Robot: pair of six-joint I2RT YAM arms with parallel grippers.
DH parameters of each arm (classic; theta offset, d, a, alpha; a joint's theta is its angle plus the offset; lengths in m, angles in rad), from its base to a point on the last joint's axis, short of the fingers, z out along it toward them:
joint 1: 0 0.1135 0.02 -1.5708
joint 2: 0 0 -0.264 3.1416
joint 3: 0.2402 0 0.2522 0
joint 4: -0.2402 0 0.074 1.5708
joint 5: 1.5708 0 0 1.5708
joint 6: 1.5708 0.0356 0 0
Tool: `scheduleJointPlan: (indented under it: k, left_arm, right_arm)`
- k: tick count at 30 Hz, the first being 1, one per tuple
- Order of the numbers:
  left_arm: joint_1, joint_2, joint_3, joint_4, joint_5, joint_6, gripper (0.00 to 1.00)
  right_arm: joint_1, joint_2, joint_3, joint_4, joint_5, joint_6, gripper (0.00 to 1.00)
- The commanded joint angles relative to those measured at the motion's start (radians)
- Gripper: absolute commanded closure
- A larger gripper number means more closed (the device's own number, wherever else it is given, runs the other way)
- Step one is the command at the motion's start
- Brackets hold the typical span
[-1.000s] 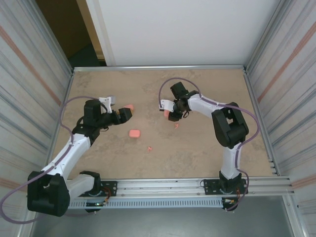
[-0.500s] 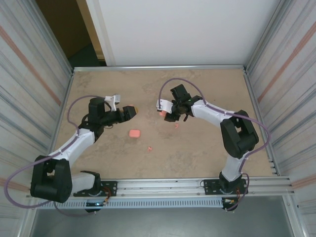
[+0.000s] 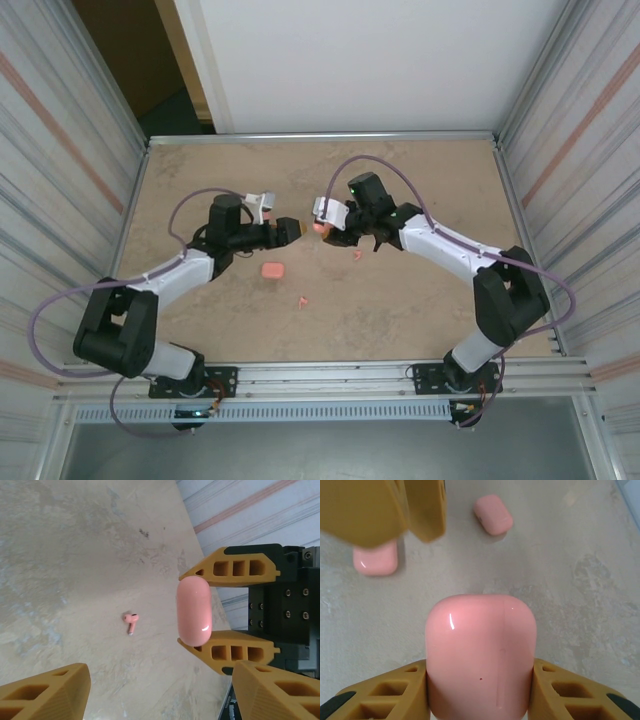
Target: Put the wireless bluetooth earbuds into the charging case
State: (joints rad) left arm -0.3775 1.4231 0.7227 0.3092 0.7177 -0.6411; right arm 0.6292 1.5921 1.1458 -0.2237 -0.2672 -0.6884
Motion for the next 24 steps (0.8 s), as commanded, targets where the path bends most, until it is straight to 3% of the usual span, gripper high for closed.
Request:
scheduleJointPlan:
  k: [1,9,17,24]
  left_arm:
    - [-0.025,0.027,0.044,0.056,0.031,-0.019,0.26]
    - [-0.072,0.088,0.089,0.086,0.04,-0.035,0.32]
    - [-0.1,0.145,0.133,0.096,0.064,-0.049,0.48]
    - [-0.116,0.155,0.138,0.087,0.067,-0.04,0.56]
  right_arm:
    - [0.01,-0.046,-0.025,0.034,-0.026,0.04,0.7]
    - [0.015,-0.067,-0.039,0.029,-0.028,0.045,0.7]
    - [0.016,-0.076,-0.044,0.034,-0.025,0.048,0.7]
    - [0.016,-0.074,-0.043,0.034,-0.018,0.047,0.7]
